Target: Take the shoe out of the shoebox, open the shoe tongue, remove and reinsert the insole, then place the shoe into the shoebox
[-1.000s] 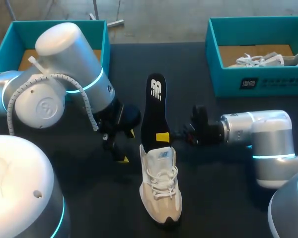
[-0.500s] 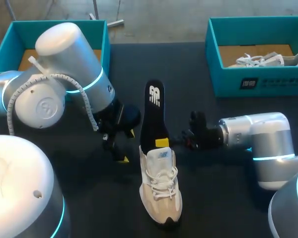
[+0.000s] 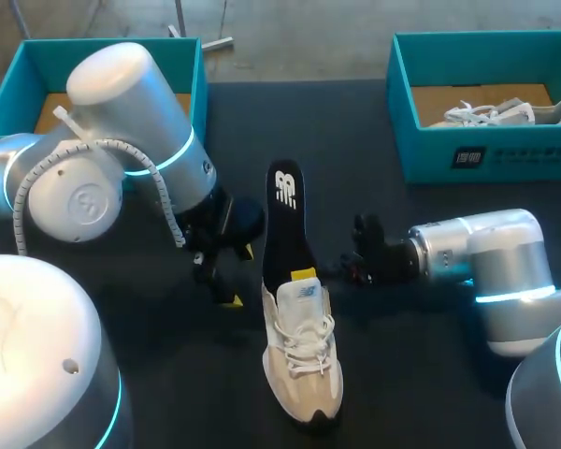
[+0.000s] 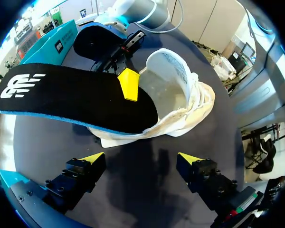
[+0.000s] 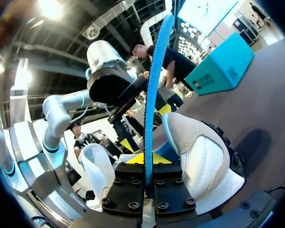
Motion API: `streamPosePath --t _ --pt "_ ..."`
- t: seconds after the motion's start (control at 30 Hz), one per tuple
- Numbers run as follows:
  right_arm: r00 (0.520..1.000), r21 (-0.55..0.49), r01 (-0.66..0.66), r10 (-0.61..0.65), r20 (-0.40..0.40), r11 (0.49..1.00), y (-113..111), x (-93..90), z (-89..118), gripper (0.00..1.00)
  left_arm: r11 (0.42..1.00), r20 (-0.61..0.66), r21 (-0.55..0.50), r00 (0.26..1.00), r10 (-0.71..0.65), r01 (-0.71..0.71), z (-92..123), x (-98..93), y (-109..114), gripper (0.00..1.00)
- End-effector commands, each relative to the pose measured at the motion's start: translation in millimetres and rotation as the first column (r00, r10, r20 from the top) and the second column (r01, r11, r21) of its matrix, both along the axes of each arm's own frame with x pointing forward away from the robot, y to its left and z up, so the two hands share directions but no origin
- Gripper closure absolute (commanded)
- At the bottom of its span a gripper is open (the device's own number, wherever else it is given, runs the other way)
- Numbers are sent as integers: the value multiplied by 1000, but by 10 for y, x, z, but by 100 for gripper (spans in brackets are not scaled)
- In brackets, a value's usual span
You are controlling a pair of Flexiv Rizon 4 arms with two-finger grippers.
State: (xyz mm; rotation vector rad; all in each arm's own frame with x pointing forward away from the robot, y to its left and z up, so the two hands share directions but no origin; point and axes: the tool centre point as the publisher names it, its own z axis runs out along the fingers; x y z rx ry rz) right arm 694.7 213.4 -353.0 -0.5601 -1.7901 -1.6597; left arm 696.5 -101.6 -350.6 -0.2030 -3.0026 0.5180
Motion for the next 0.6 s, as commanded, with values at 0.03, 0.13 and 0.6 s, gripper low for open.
streamPosePath --t 0.03,0.13,0.6 --pt "1000 -9 -11 11 -10 1000 21 -68 -87 100 1000 1 1 1000 1 -1 -4 -5 0 0" --pt "1000 -8 -13 13 -13 1000 24 -76 -100 100 1000 1 1 1000 1 -1 -4 -5 0 0" --pt "999 12 -24 24 33 1000 76 -19 2 80 1000 1 1 1000 1 -1 -4 -5 0 0"
